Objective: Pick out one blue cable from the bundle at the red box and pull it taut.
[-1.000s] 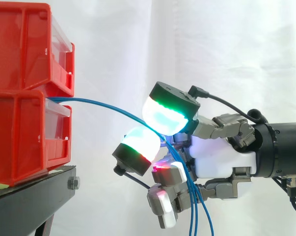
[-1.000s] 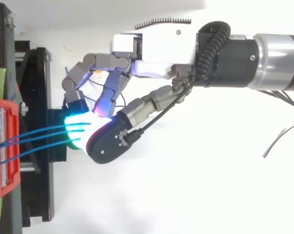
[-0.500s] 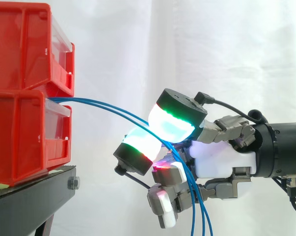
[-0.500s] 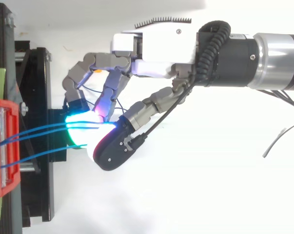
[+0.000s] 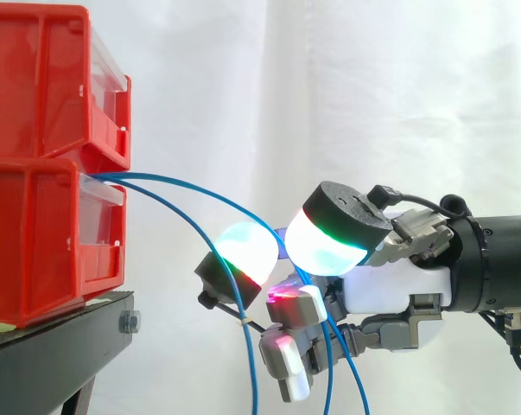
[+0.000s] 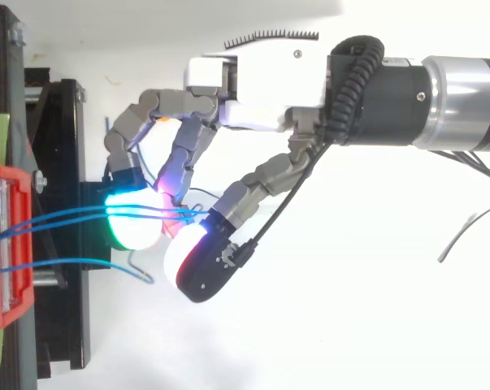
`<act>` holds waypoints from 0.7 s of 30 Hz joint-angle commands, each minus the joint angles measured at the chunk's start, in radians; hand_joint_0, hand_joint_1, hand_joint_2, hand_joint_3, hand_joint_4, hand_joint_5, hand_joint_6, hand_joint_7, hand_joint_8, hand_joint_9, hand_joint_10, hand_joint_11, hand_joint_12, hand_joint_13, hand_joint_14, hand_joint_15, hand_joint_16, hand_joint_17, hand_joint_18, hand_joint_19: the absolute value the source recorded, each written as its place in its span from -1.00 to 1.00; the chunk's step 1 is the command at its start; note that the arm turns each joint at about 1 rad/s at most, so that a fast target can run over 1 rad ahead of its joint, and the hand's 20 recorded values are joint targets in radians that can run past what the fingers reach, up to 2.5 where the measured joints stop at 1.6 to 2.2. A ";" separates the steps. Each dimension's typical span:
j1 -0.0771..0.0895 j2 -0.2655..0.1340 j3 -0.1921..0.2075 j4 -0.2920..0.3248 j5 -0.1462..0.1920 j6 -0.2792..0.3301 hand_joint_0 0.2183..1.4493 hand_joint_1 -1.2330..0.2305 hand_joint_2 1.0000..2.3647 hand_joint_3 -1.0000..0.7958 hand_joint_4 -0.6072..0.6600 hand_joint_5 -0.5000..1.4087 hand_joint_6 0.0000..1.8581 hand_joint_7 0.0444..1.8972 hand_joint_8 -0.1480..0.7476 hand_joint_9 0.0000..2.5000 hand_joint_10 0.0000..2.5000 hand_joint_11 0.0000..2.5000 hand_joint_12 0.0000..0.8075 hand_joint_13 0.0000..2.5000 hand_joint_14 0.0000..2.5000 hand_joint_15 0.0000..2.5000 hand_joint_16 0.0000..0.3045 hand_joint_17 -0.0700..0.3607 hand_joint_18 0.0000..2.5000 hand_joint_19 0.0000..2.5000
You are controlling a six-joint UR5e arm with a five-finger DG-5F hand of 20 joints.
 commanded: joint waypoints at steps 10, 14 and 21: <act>0.000 0.000 0.000 0.000 0.000 0.000 -0.60 -0.15 -1.00 -0.44 0.00 -0.64 0.00 -0.20 -0.12 -0.04 -0.98 -0.28 -0.15 -0.21 -0.98 -0.43 -0.64 -0.10 -0.35 -0.44; -0.001 0.000 0.000 0.000 0.000 0.000 -0.53 -0.01 -1.00 -0.44 -0.02 -0.63 -0.01 -0.15 -0.14 -0.03 -0.98 -0.27 -0.18 -0.21 -0.98 -0.42 -0.66 -0.13 -0.37 -0.43; -0.001 0.000 0.000 0.005 0.000 0.000 -0.40 0.07 -1.00 -0.44 -0.09 -0.62 -0.02 -0.09 -0.17 0.00 -0.98 -0.26 -0.22 -0.19 -0.98 -0.40 -0.68 -0.17 -0.38 -0.39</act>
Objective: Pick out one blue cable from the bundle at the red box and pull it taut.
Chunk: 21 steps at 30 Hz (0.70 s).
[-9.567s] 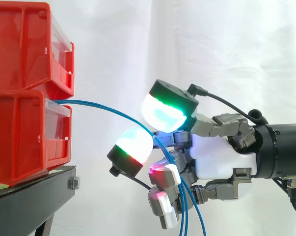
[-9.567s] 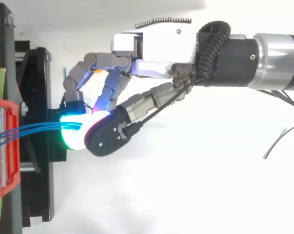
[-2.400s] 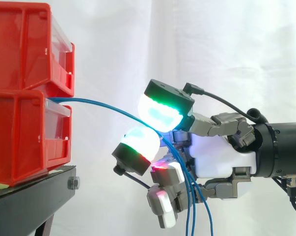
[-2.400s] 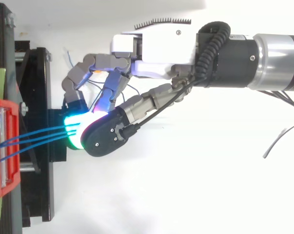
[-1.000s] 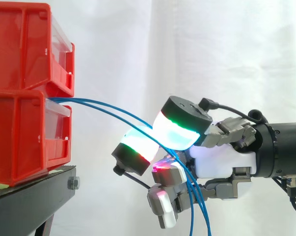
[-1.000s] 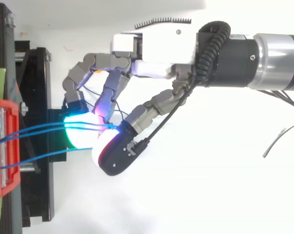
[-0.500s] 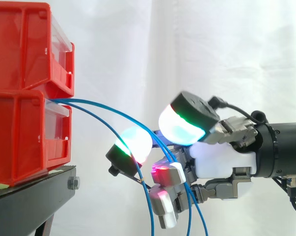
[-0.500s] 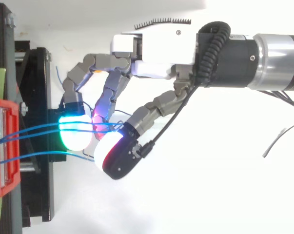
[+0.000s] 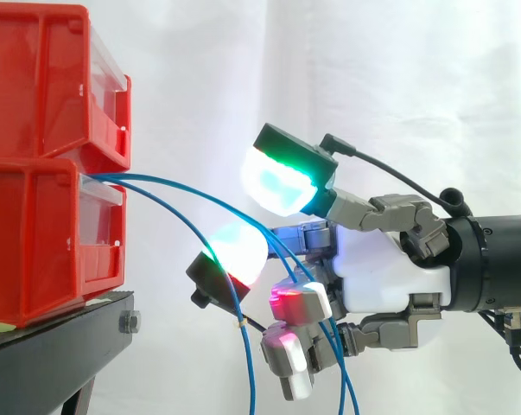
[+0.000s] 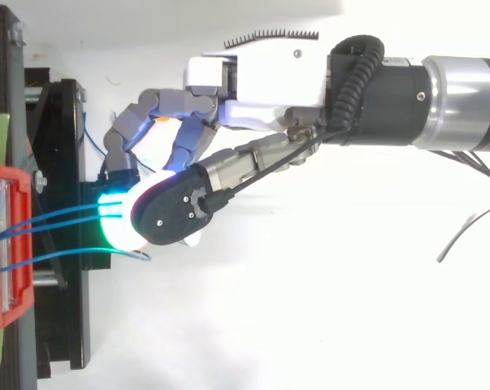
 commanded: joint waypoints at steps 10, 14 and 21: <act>0.001 0.000 0.002 0.001 0.000 0.000 -0.39 -0.11 -0.98 -0.29 -0.07 -0.63 -0.01 -0.09 -0.17 -0.01 -0.98 -0.25 -0.22 -0.19 -0.98 -0.40 -0.68 -0.17 -0.38 -0.40; 0.002 0.000 0.002 0.001 0.000 0.000 -0.39 -0.18 -0.98 -0.26 -0.06 -0.64 0.00 -0.07 -0.17 -0.03 -0.98 -0.24 -0.22 -0.19 -0.98 -0.40 -0.68 -0.17 -0.38 -0.40; 0.002 0.000 0.002 0.000 0.000 0.000 -0.36 -0.30 -0.98 -0.24 -0.04 -0.64 0.00 -0.09 -0.18 -0.04 -0.98 -0.24 -0.22 -0.20 -0.98 -0.40 -0.68 -0.17 -0.38 -0.40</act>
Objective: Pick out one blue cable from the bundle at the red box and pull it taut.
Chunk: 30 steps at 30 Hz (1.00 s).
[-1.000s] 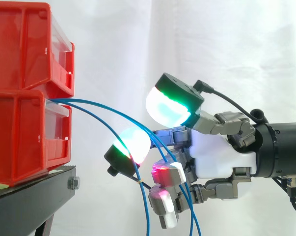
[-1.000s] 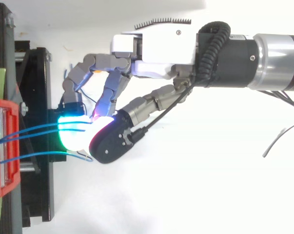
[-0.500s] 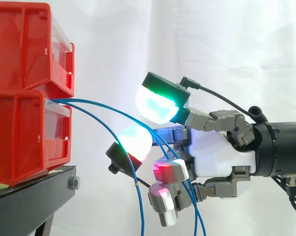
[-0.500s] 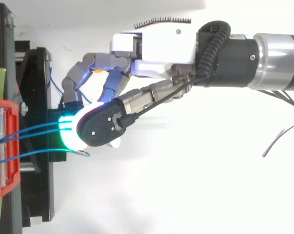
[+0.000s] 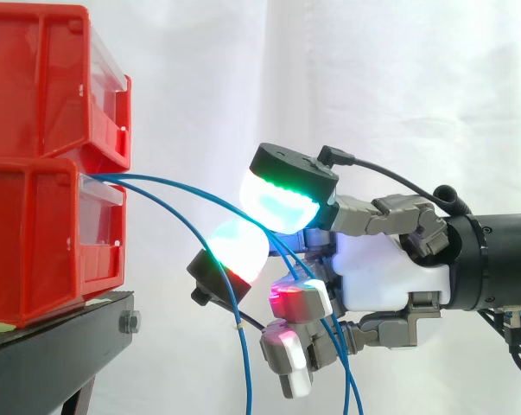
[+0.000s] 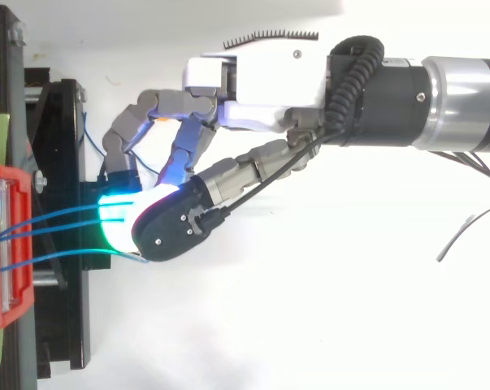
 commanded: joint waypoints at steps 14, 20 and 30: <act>-0.001 0.000 0.000 -0.004 0.000 0.000 -0.20 -0.57 -1.00 -0.44 -0.24 -0.63 0.02 -0.01 -0.22 -0.03 -0.98 -0.25 -0.28 -0.20 -0.98 -0.42 -0.72 -0.23 -0.38 -0.47; -0.001 0.000 0.000 -0.004 0.000 0.002 -0.21 -0.60 -1.00 -0.44 -0.27 -0.61 0.02 0.05 -0.21 0.00 -0.98 -0.23 -0.30 -0.19 -0.98 -0.42 -0.76 -0.29 -0.40 -0.50; -0.002 0.000 0.000 -0.004 -0.003 0.000 -0.52 -0.78 -1.00 -0.44 -0.10 -0.60 0.01 -0.05 -0.18 0.01 -0.98 -0.24 -0.25 -0.19 -0.98 -0.42 -0.73 -0.24 -0.41 -0.50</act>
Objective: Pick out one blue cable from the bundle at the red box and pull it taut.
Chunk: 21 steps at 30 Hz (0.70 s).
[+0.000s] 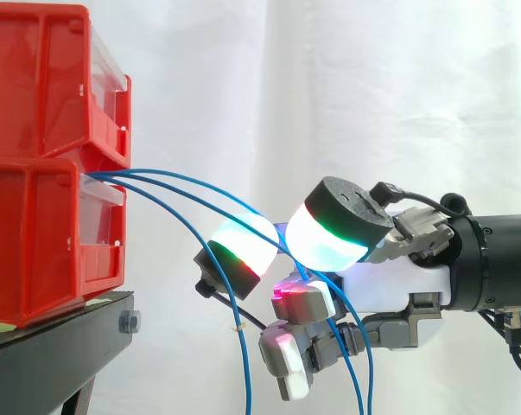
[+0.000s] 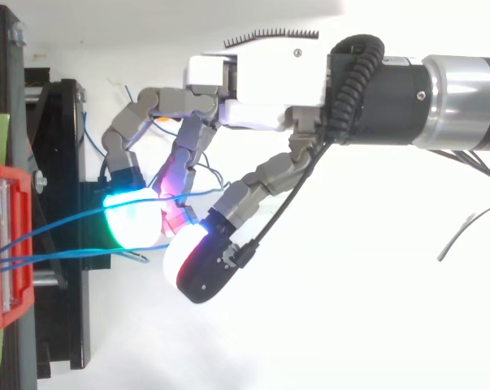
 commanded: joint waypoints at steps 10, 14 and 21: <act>0.000 0.000 0.002 -0.003 -0.004 0.001 -0.55 -0.61 -1.00 -0.44 -0.08 -0.60 0.01 -0.05 -0.18 0.02 -0.98 -0.23 -0.23 -0.18 -0.98 -0.41 -0.71 -0.21 -0.39 -0.48; 0.000 0.000 0.003 -0.003 -0.004 -0.001 -0.59 -0.58 -1.00 -0.44 -0.05 -0.61 0.01 -0.12 -0.17 0.02 -0.98 -0.25 -0.19 -0.18 -0.98 -0.42 -0.69 -0.18 -0.38 -0.47; 0.000 0.000 0.003 -0.003 -0.004 -0.001 -0.50 -0.33 -1.00 -0.44 -0.06 -0.61 -0.01 -0.14 -0.20 0.02 -0.98 -0.23 -0.24 -0.18 -0.98 -0.41 -0.70 -0.20 -0.39 -0.45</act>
